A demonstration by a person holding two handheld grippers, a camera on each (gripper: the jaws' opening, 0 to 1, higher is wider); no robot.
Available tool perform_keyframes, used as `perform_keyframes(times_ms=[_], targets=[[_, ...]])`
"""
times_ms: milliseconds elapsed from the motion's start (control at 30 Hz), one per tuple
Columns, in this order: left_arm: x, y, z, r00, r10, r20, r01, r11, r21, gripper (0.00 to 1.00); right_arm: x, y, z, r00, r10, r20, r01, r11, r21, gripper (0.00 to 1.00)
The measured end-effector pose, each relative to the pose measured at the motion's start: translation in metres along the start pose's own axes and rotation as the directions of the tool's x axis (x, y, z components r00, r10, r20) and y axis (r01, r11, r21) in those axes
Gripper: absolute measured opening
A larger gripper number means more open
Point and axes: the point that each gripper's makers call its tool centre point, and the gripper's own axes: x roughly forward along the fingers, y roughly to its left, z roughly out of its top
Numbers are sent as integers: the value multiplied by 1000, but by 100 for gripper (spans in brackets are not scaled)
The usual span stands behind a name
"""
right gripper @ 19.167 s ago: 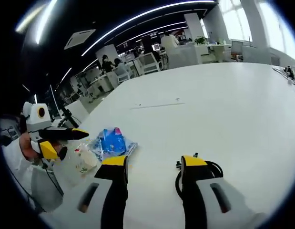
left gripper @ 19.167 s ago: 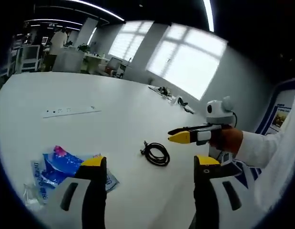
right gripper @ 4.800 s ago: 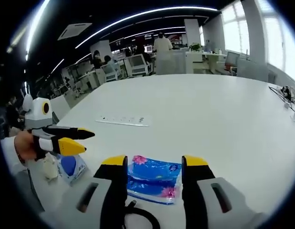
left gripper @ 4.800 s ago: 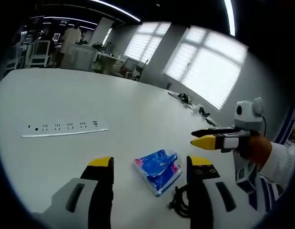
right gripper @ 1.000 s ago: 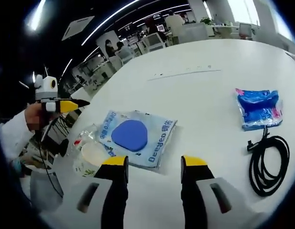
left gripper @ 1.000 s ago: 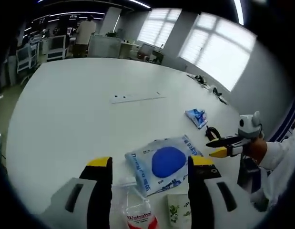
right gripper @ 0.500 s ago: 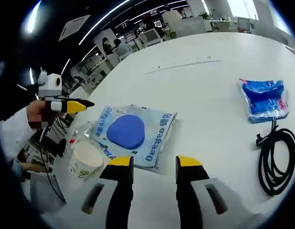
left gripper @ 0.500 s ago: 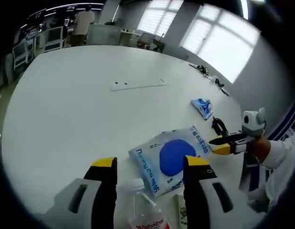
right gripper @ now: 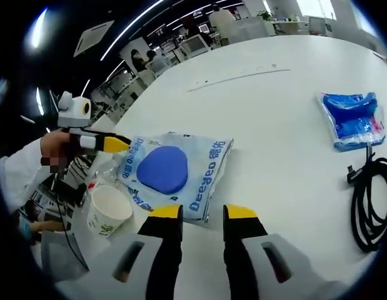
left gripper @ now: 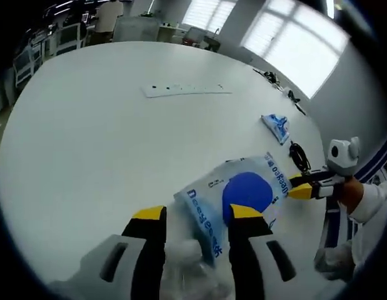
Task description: Arrange the tabletop items into an orderly group along one side of the table until the central work area is clear of visible clutter.
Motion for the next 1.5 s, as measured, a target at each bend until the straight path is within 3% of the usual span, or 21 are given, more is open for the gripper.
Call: perform_keyframes(times_ms=[167, 400, 1100, 1500], targets=[[7, -2, -5, 1000, -13, -25, 13, 1000, 5, 20, 2, 0, -2, 1000, 6, -1, -6, 1000, 8, 11], [10, 1, -9, 999, -7, -34, 7, 1000, 11, 9, 4, 0, 0, 1000, 8, 3, -8, 1000, 20, 4], [13, -8, -4, 999, -17, -30, 19, 999, 44, 0, 0, -1, 9, 1000, 18, 20, -19, 999, 41, 0], [-2, -23, 19, 999, -26, 46, 24, 999, 36, 0, -20, 1, 35, 997, 25, 75, -27, 999, 28, 0]])
